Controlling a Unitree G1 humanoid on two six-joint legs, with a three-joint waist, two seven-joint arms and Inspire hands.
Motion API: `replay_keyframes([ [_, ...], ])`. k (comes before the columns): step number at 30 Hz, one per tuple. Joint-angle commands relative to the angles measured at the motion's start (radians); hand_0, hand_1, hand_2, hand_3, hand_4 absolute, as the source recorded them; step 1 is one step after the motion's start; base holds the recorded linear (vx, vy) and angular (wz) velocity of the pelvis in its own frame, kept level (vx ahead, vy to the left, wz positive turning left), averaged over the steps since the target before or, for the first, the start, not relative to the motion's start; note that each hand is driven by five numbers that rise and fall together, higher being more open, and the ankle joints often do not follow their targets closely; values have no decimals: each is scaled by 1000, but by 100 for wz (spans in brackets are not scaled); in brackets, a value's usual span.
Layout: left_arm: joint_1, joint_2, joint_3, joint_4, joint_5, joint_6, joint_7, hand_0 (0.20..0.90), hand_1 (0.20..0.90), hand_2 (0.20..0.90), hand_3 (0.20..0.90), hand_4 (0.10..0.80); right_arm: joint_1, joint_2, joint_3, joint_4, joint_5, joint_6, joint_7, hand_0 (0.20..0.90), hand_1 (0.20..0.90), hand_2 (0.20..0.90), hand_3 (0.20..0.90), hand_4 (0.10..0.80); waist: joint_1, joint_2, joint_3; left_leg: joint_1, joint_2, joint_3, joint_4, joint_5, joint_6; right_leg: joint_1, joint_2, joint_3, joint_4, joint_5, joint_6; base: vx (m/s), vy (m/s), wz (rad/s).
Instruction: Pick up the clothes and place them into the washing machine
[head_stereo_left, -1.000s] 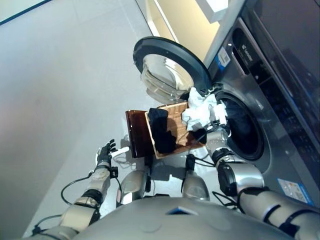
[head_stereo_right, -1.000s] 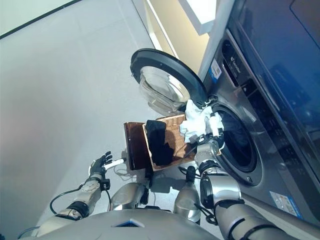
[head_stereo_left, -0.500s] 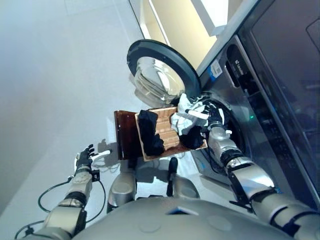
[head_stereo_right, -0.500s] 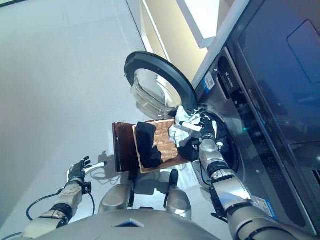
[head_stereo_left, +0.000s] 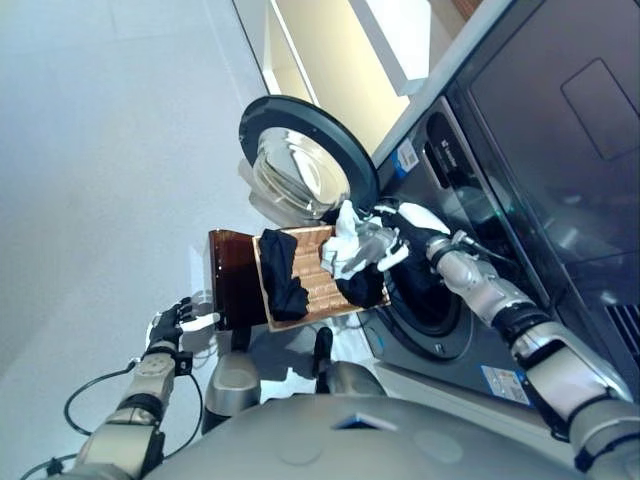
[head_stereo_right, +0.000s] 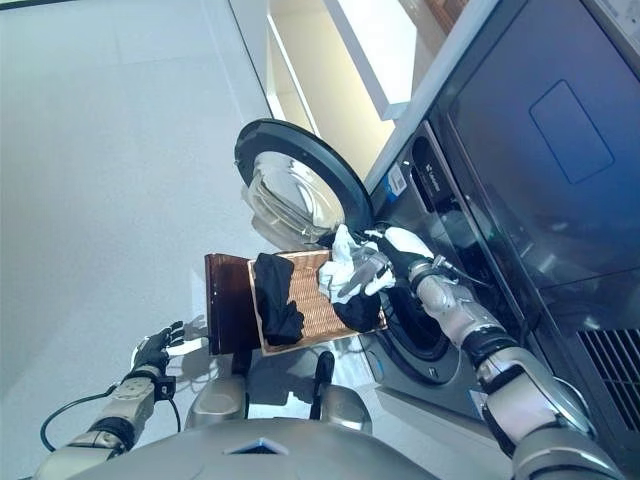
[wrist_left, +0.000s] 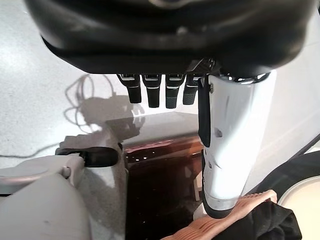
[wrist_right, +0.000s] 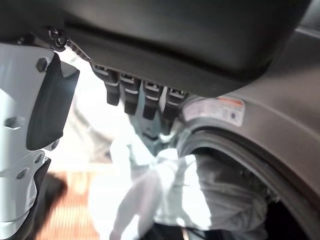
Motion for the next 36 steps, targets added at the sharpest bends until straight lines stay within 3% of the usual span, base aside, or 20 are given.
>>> replay_keyframes([
  [1,-53,49,14,1,30,-58,7,900,900,900,900,800,-52,-79,12,-44,-71,-40,-26,900,900,900,900,800,19,15,-26,14,51,0,-7,-33,-98,-3,-1,3,7,-10,32,-14,-48,2],
  [2,-56,51,16,10,36,-59,7,900,900,900,900,800,-63,-81,46,-43,-157,-36,-50,900,900,900,900,800,23,11,-26,10,54,-3,-7,-33,-100,-8,2,3,7,-11,31,0,0,0],
  [10,-86,41,17,6,16,-70,24,900,900,900,900,800,-76,-36,67,79,-330,8,-139,900,900,900,900,800,23,34,13,-42,53,-19,-7,-12,-100,-47,2,-5,8,-3,28,-75,-20,5],
  [14,-135,11,-5,-7,-25,-87,86,900,900,900,900,800,-136,18,48,209,-551,144,-275,900,900,900,900,800,18,82,69,-114,42,-30,-7,19,-104,-107,-6,-11,8,21,27,-148,-10,15],
  [23,-148,-25,-38,0,-48,-96,128,900,900,900,900,800,-225,79,63,338,-604,243,-350,900,900,900,900,800,25,116,107,-158,38,-37,-7,40,-105,-148,-9,-8,8,37,24,-37,-4,3],
  [28,-148,-37,-47,-7,-51,-100,142,900,900,900,900,800,-254,70,48,325,-586,259,-377,900,900,900,900,800,25,114,111,-165,44,-37,-7,44,-109,-157,-8,-6,7,40,24,-6,-4,0],
  [36,-129,-45,-38,2,-27,-98,143,900,900,900,900,800,-235,33,-3,121,-549,232,-401,900,900,900,900,800,19,75,83,-139,60,-37,-7,27,-111,-131,7,-5,3,23,22,42,-29,-2],
])
